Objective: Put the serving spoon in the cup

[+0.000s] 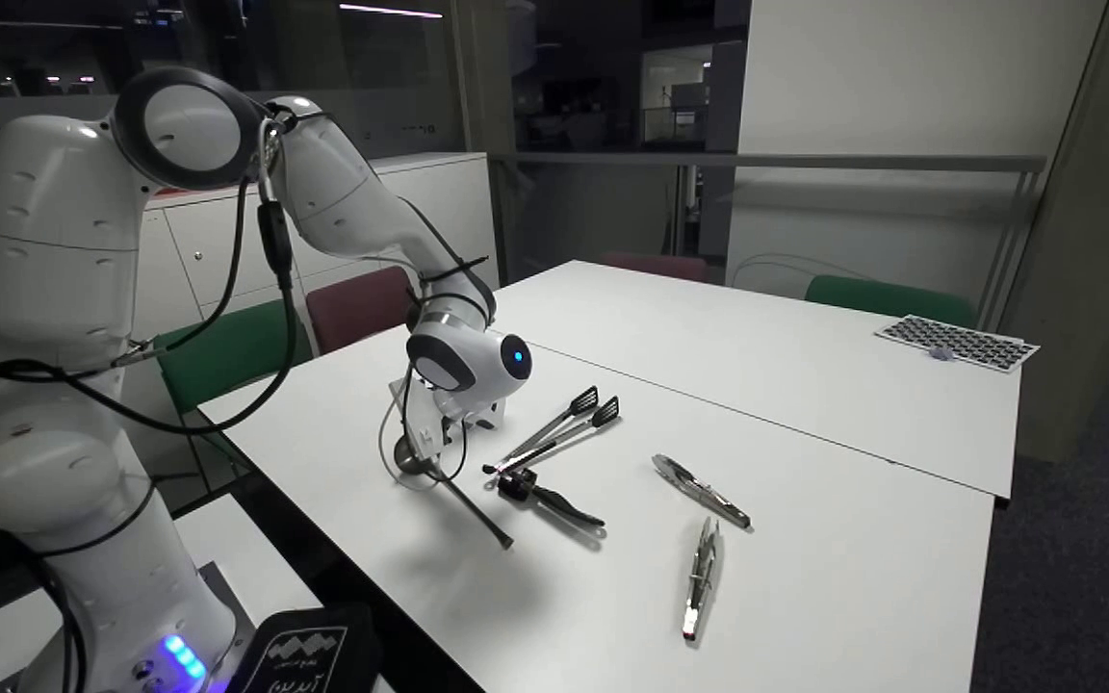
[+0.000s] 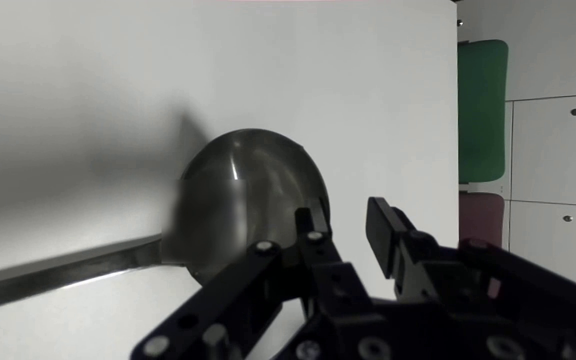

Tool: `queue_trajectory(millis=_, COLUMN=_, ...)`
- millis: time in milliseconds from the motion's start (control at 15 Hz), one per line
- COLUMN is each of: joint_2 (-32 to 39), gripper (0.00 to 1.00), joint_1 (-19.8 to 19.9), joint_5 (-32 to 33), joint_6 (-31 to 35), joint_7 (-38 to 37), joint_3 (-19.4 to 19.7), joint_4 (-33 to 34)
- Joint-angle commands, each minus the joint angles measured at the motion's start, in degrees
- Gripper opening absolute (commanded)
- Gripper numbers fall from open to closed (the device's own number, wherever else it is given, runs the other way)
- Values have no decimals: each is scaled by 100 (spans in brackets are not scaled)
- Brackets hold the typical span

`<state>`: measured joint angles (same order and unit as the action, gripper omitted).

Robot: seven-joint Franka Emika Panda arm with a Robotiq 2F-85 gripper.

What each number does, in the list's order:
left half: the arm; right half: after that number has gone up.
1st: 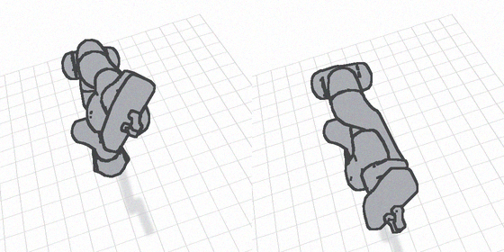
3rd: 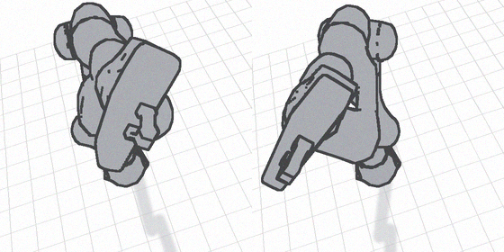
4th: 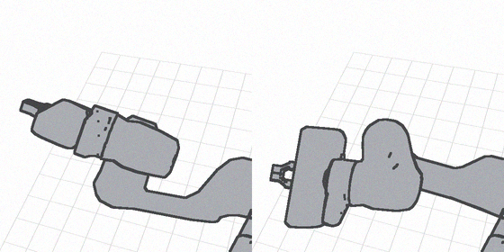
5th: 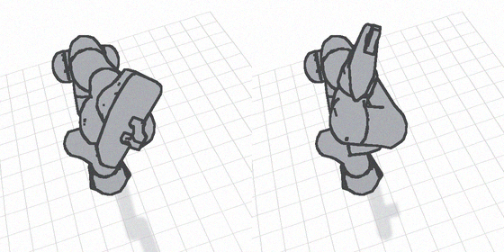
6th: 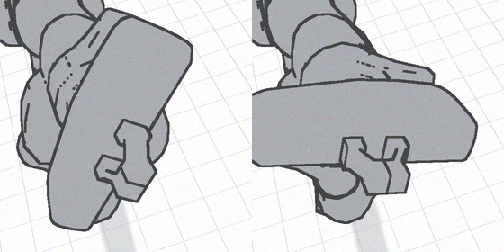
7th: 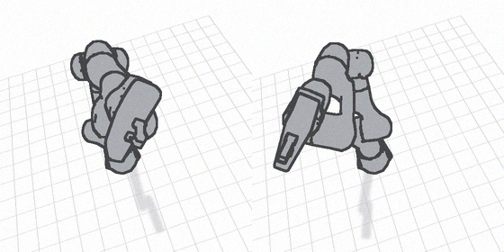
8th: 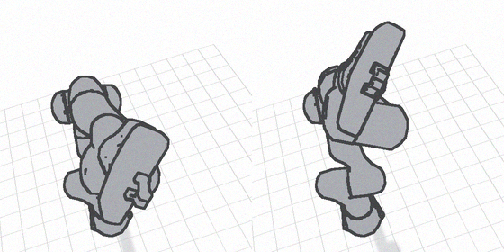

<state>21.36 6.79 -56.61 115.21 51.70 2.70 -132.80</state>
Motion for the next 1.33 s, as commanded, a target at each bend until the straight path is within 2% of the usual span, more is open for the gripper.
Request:
queue_trajectory(millis=0, joint_2=-180, gripper=0, joint_1=96, joint_5=7, joint_6=-156, joint_7=158, joint_3=19, joint_4=-145)
queue_trajectory(millis=600, joint_2=-190, gripper=0, joint_1=97, joint_5=-5, joint_6=-142, joint_7=152, joint_3=31, joint_4=-161)
queue_trajectory(millis=667, joint_2=-183, gripper=26, joint_1=95, joint_5=1, joint_6=-144, joint_7=141, joint_3=33, joint_4=-155)
queue_trajectory(millis=733, joint_2=-167, gripper=28, joint_1=102, joint_5=-3, joint_6=-151, joint_7=140, joint_3=36, joint_4=-144)
queue_trajectory(millis=800, joint_2=-160, gripper=35, joint_1=110, joint_5=-12, joint_6=-161, joint_7=151, joint_3=36, joint_4=-140)
queue_trajectory(millis=1267, joint_2=-185, gripper=88, joint_1=308, joint_5=-915, joint_6=-638, joint_7=610, joint_3=30, joint_4=-193)
